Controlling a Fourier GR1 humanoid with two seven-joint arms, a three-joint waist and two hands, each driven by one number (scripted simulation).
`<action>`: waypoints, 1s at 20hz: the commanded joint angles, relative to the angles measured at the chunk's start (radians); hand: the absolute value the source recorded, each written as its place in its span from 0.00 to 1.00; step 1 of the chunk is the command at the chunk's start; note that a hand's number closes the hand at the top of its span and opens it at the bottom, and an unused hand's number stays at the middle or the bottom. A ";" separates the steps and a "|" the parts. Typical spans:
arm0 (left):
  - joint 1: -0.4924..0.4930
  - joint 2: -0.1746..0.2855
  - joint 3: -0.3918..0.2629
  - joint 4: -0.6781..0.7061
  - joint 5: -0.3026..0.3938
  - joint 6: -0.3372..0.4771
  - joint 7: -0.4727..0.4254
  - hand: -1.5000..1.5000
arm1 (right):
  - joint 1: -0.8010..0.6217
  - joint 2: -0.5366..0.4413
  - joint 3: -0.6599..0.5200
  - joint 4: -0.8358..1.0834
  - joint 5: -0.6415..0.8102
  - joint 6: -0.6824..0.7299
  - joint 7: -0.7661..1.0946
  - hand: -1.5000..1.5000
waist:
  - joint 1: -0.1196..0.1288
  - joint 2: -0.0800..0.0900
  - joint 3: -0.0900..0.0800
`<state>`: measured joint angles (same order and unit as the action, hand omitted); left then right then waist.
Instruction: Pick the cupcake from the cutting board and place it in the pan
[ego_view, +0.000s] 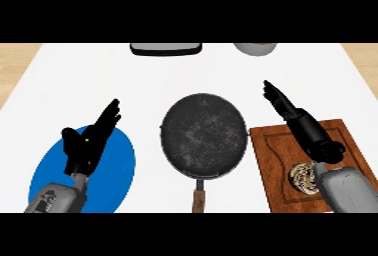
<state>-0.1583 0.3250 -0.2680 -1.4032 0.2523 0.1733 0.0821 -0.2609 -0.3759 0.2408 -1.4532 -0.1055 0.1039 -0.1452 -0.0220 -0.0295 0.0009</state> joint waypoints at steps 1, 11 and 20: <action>0.021 0.044 0.046 -0.026 -0.021 -0.004 0.028 0.50 | 0.079 -0.041 -0.068 -0.091 -0.041 0.045 -0.034 0.00 | 0.017 0.027 -0.001; 0.113 0.223 0.197 0.120 -0.058 0.097 0.084 0.50 | 0.180 0.067 -0.431 -0.068 -0.169 -0.332 -0.003 1.00 | -0.069 0.018 0.007; 0.044 0.194 0.173 0.107 -0.113 0.090 0.156 0.50 | 0.647 0.008 -0.436 -0.467 -0.101 -0.168 -0.206 0.00 | -0.001 0.026 -0.001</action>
<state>-0.0881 0.5322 -0.0859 -1.2886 0.1603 0.2586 0.1970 0.2528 -0.3246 -0.1705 -1.7858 -0.2370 -0.0887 -0.3594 -0.0365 -0.0062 0.0005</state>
